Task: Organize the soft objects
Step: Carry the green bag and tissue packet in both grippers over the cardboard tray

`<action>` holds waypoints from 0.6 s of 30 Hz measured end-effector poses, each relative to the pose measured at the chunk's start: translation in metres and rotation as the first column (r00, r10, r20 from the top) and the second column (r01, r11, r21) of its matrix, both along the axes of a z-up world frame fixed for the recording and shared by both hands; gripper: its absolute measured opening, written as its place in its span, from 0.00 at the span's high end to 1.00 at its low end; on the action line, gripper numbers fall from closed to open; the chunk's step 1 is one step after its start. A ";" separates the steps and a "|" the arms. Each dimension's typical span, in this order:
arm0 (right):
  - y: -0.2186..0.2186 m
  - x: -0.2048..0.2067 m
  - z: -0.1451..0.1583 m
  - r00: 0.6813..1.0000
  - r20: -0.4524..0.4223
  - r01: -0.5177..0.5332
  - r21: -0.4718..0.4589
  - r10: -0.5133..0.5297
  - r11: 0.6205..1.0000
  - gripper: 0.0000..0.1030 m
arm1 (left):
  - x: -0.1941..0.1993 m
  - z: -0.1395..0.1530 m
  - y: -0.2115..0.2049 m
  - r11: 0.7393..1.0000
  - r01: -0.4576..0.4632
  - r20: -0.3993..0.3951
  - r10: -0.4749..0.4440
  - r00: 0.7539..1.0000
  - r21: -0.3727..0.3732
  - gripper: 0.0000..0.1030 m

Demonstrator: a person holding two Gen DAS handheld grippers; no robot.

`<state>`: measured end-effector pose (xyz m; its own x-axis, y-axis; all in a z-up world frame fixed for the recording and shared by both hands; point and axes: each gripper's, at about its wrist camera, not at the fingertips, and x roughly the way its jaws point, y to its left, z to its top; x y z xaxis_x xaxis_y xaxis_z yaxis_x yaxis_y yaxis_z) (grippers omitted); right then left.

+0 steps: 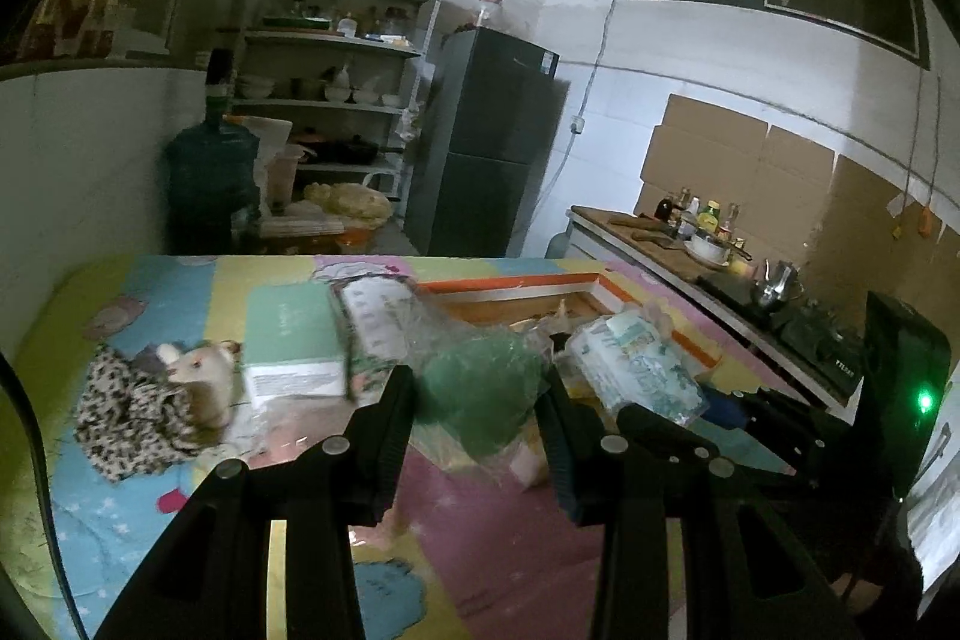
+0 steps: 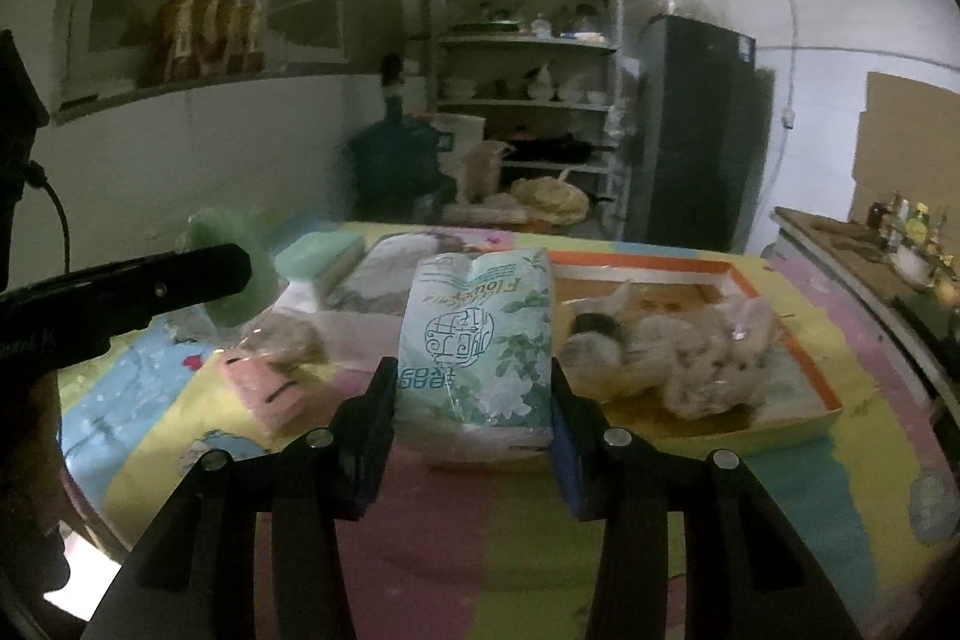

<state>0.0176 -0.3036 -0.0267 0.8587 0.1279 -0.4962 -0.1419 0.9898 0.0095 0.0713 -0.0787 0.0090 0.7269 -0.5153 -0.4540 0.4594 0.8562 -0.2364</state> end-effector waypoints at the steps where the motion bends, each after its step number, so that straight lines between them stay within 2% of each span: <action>1: -0.006 -0.001 0.001 1.000 0.005 0.009 -0.001 -0.009 1.000 0.55 | 0.001 0.000 -0.005 1.000 0.001 -0.003 -0.001 1.000 -0.001 0.60; 18: -0.086 0.005 0.011 0.994 0.053 0.096 -0.024 -0.095 0.995 0.55 | 0.032 0.009 -0.092 0.999 0.016 -0.057 -0.013 0.998 0.039 0.61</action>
